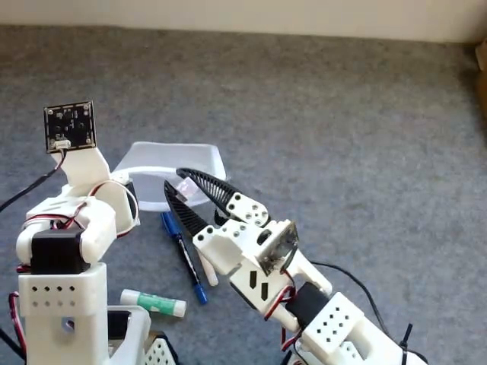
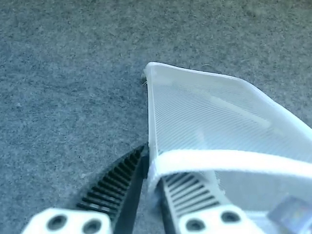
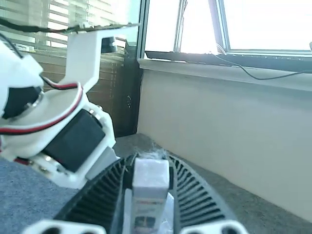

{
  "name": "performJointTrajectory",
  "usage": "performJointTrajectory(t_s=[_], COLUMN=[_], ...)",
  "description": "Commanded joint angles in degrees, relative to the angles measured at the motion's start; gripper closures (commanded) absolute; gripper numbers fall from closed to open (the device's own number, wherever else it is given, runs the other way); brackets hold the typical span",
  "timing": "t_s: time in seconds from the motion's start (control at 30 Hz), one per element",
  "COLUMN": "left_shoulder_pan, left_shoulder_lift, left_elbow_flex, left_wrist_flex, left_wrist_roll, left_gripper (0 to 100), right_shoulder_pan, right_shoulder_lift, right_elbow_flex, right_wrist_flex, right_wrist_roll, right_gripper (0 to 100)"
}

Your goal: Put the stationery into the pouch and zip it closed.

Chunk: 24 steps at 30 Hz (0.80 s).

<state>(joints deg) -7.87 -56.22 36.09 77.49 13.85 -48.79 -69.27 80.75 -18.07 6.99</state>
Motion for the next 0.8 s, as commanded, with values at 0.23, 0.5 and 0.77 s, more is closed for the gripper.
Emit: performJointTrajectory(t_s=[0.23, 0.5, 0.77], left_shoulder_pan=[-0.84, -0.84, -0.84], left_shoulder_lift=[0.04, 0.04, 0.04], left_elbow_flex=[-0.57, -0.57, -0.57], left_wrist_flex=[-1.14, -1.14, -1.14], left_wrist_roll=[0.44, 0.44, 0.44], left_gripper=[99, 99, 99], right_shoulder_pan=[0.66, 0.92, 0.92], right_shoulder_lift=[5.58, 16.84, 20.0], right_elbow_flex=[-0.4, -0.4, -0.31], right_wrist_flex=[-7.96, -21.05, -22.02], right_wrist_roll=[0.62, 0.62, 0.7], right_gripper=[99.3, 99.3, 95.8])
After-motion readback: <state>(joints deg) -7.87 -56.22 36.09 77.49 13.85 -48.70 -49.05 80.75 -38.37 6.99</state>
